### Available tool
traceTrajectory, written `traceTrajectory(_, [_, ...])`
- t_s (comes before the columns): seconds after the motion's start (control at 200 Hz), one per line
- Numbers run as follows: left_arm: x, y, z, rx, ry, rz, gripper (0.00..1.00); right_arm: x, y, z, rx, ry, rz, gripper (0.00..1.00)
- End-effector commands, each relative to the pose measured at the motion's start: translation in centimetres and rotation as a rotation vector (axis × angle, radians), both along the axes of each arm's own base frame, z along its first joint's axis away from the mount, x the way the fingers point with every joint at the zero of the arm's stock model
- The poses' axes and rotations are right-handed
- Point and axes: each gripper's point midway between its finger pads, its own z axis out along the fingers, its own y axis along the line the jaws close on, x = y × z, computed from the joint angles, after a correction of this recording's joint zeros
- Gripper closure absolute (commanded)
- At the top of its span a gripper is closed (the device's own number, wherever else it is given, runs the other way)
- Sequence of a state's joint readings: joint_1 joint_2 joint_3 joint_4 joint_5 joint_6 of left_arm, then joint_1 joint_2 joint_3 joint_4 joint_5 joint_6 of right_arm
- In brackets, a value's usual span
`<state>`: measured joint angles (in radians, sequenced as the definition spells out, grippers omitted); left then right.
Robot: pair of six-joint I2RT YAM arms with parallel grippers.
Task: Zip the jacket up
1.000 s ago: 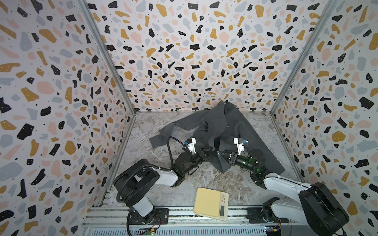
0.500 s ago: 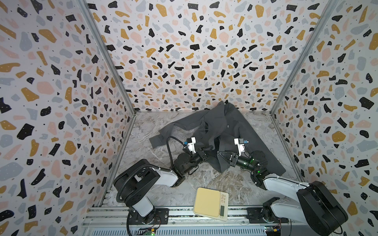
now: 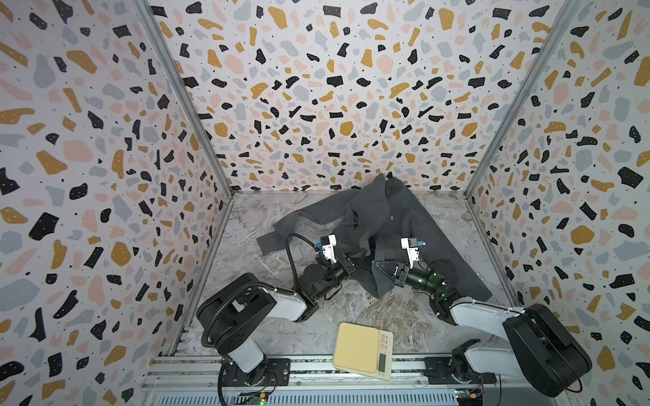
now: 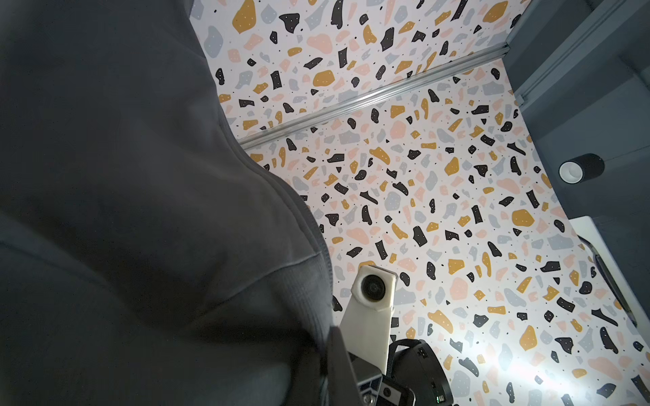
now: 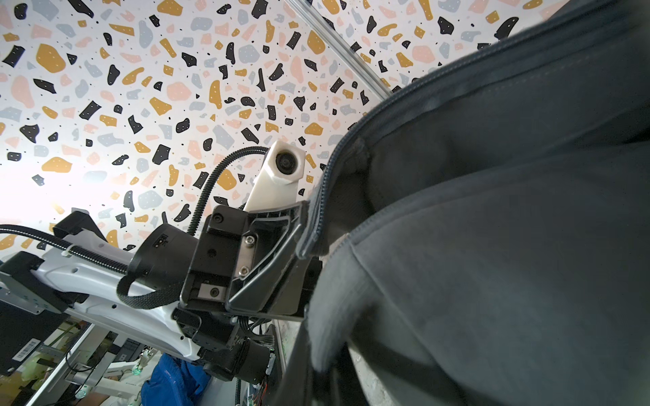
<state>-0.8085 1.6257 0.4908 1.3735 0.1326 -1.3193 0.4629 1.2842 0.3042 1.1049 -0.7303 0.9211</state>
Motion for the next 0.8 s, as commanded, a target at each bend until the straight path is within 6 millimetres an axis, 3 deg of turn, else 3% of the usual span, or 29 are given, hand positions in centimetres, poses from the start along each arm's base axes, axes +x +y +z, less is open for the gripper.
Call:
traceTrajectory(0.0, [-0.93, -0.56, 1.99, -0.035, -0.085, -0.035, 1.0, -0.22, 0.33, 2.48, 0.052, -0.079, 0.032, 1.0])
traceTrajectory(0.796, [-1.16, -0.67, 1.42, -0.033, -0.088, -0.041, 1.0, -0.83, 0.68, 3.34, 0.135, -0.084, 0.099, 1.0])
